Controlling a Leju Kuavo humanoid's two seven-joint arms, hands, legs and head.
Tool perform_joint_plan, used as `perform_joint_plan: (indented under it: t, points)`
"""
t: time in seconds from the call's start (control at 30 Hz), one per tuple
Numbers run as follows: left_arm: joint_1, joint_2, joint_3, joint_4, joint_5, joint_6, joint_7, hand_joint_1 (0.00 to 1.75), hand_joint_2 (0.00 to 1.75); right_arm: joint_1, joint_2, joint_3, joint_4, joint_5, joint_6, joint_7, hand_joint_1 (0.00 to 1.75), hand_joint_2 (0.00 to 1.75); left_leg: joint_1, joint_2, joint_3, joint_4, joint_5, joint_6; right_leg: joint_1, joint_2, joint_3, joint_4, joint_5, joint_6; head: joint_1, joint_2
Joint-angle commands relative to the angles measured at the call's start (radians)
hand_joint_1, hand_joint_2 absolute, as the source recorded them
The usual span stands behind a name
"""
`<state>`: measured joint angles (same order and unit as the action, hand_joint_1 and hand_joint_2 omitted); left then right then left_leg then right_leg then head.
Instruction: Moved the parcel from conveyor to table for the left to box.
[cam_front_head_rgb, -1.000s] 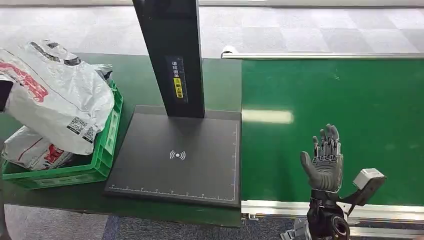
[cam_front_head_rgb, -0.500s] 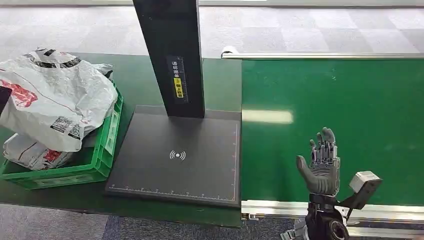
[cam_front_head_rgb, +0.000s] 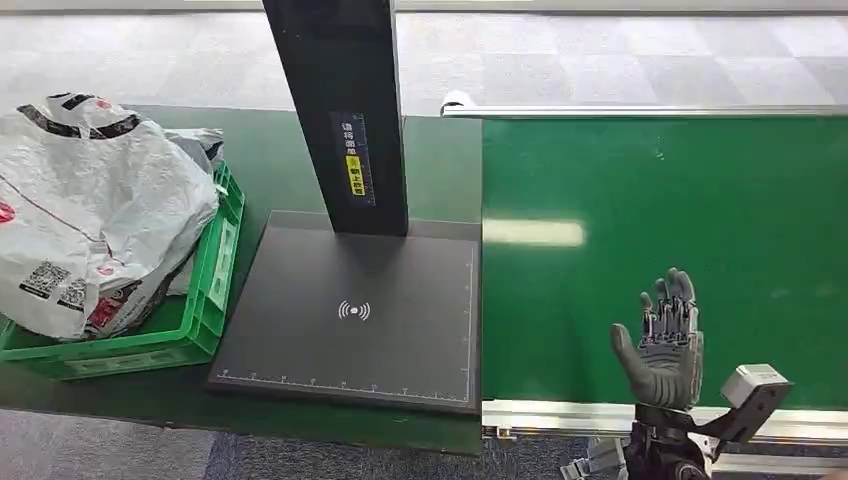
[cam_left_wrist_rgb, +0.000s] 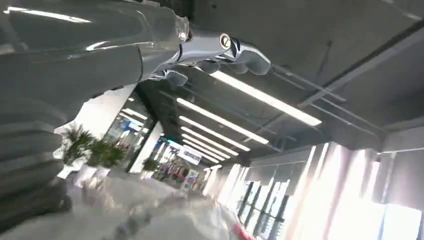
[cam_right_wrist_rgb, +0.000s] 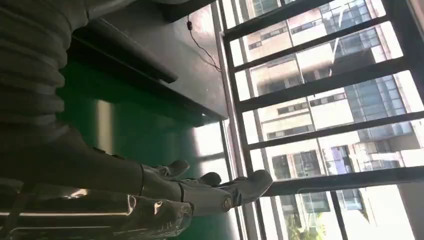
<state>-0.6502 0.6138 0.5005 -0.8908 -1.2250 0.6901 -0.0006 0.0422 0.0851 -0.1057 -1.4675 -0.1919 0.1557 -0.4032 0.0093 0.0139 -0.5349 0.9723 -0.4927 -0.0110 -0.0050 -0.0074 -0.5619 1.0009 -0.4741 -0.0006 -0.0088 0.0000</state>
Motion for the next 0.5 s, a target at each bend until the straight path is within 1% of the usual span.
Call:
perform_joint_plan:
  t: [0.03, 0.07, 0.1, 0.13, 0.17, 0.2, 0.23, 0.27, 0.3, 0.33, 0.37, 0.4, 0.43, 0.47, 0.5]
  points:
    - [0.028, -0.161, 0.227, -0.195, 0.088, 0.008, -0.266, 0.00, 1.75, 0.030, 0.027, -0.032, -0.032, -0.002, -0.009, 0.008, 0.00, 1.75, 0.000, -0.005, 0.000, -0.002, 0.001, 0.001, 0.000, -0.003, 0.002, -0.002, 0.000, 0.001, 0.000, 0.000]
    - [0.028, -0.161, 0.227, -0.195, 0.088, 0.008, -0.266, 0.00, 1.75, 0.030, 0.027, -0.032, -0.032, -0.002, -0.009, 0.008, 0.00, 1.75, 0.000, -0.005, 0.000, -0.001, 0.001, 0.001, 0.000, -0.004, 0.001, -0.002, 0.000, 0.001, 0.000, 0.000]
    - [0.072, -0.241, 0.286, -0.313, 0.108, 0.008, -0.350, 0.00, 1.75, 0.021, 0.031, -0.028, -0.023, 0.002, -0.010, 0.009, 0.00, 1.75, 0.000, -0.006, 0.000, -0.001, 0.001, 0.001, 0.000, -0.004, 0.002, -0.003, 0.000, 0.001, 0.000, 0.000]
    - [0.071, -0.258, 0.245, -0.298, 0.100, 0.008, -0.363, 0.00, 1.75, 0.019, 0.026, -0.023, -0.017, 0.008, -0.013, 0.008, 0.00, 1.75, 0.000, -0.005, 0.000, -0.001, 0.001, 0.001, 0.000, -0.003, 0.002, -0.002, 0.000, 0.001, 0.001, 0.000]
    - [0.051, -0.241, 0.165, -0.246, 0.110, -0.048, -0.281, 0.00, 1.75, 0.020, 0.017, -0.024, -0.020, 0.007, -0.026, 0.003, 0.00, 1.75, -0.001, -0.004, 0.001, -0.002, 0.001, 0.001, -0.001, -0.002, 0.003, -0.003, 0.000, 0.001, 0.000, 0.000]
    - [0.025, -0.206, 0.065, -0.213, 0.009, -0.031, -0.116, 0.00, 1.75, 0.024, 0.003, -0.019, -0.026, 0.003, -0.029, 0.003, 0.00, 1.75, -0.001, -0.004, 0.002, -0.003, 0.002, 0.001, -0.001, -0.002, 0.003, -0.004, 0.001, 0.001, 0.000, 0.000]
    - [0.018, -0.193, 0.012, -0.239, 0.024, 0.008, -0.103, 0.00, 1.75, 0.021, -0.004, -0.016, -0.022, -0.006, -0.029, 0.006, 0.00, 1.75, -0.001, -0.004, 0.001, -0.002, 0.002, 0.001, -0.001, -0.003, 0.002, -0.003, 0.001, 0.000, -0.001, 0.000]
    - [0.018, -0.195, 0.009, -0.240, 0.025, 0.008, -0.103, 0.00, 1.75, 0.019, -0.005, -0.016, -0.020, -0.007, -0.030, 0.007, 0.00, 1.75, -0.001, -0.005, 0.001, -0.002, 0.002, 0.001, -0.001, -0.004, 0.002, -0.003, 0.001, 0.000, 0.000, 0.000]
    - [0.037, -0.238, -0.037, -0.311, 0.355, -0.043, -0.306, 0.00, 1.75, 0.027, -0.009, -0.015, -0.018, -0.019, -0.037, 0.004, 0.00, 1.75, 0.000, -0.006, -0.001, 0.001, 0.002, 0.001, 0.000, -0.006, 0.001, -0.001, 0.000, 0.000, 0.000, 0.000]
    - [0.061, -0.289, -0.090, -0.379, 0.647, -0.163, -0.413, 0.00, 1.75, 0.042, -0.022, -0.011, -0.017, -0.034, -0.045, -0.004, 0.00, 1.75, 0.000, -0.006, -0.002, 0.001, 0.002, 0.000, 0.000, -0.005, 0.001, -0.001, 0.001, 0.000, 0.000, 0.000]
    - [0.073, -0.311, -0.127, -0.407, 0.629, -0.127, -0.383, 0.00, 1.75, 0.049, -0.028, -0.009, -0.015, -0.041, -0.046, -0.011, 0.00, 1.75, 0.000, -0.004, 0.000, 0.000, 0.001, 0.000, 0.000, -0.004, 0.001, -0.002, 0.001, 0.000, 0.000, 0.000]
    - [0.107, -0.353, -0.167, -0.491, 0.840, -0.213, -0.448, 0.00, 1.75, 0.052, -0.038, -0.005, -0.010, -0.046, -0.044, -0.016, 0.00, 1.75, 0.000, -0.010, -0.001, -0.001, 0.003, 0.001, 0.000, -0.009, 0.003, -0.004, 0.001, 0.000, 0.000, 0.000]
    - [0.157, -0.391, -0.196, -0.576, 0.944, -0.211, -0.532, 0.00, 1.75, 0.049, -0.045, 0.003, 0.000, -0.053, -0.040, -0.020, 0.00, 1.75, -0.001, -0.009, 0.001, -0.001, 0.002, 0.001, -0.001, -0.007, 0.003, -0.003, 0.001, 0.000, -0.001, 0.000]
    - [0.204, -0.401, -0.232, -0.627, 0.948, -0.173, -0.526, 0.00, 1.75, 0.044, -0.048, 0.009, 0.009, -0.058, -0.039, -0.023, 0.00, 1.75, -0.001, -0.010, 0.001, -0.001, 0.002, 0.001, -0.001, -0.008, 0.004, -0.003, 0.000, 0.000, 0.000, 0.000]
    - [0.247, -0.423, -0.248, -0.686, 0.981, -0.126, -0.582, 0.00, 1.75, 0.040, -0.051, 0.016, 0.014, -0.061, -0.039, -0.024, 0.00, 1.75, -0.001, -0.014, 0.001, -0.002, 0.003, 0.002, -0.001, -0.011, 0.005, -0.005, 0.001, 0.001, 0.000, 0.000]
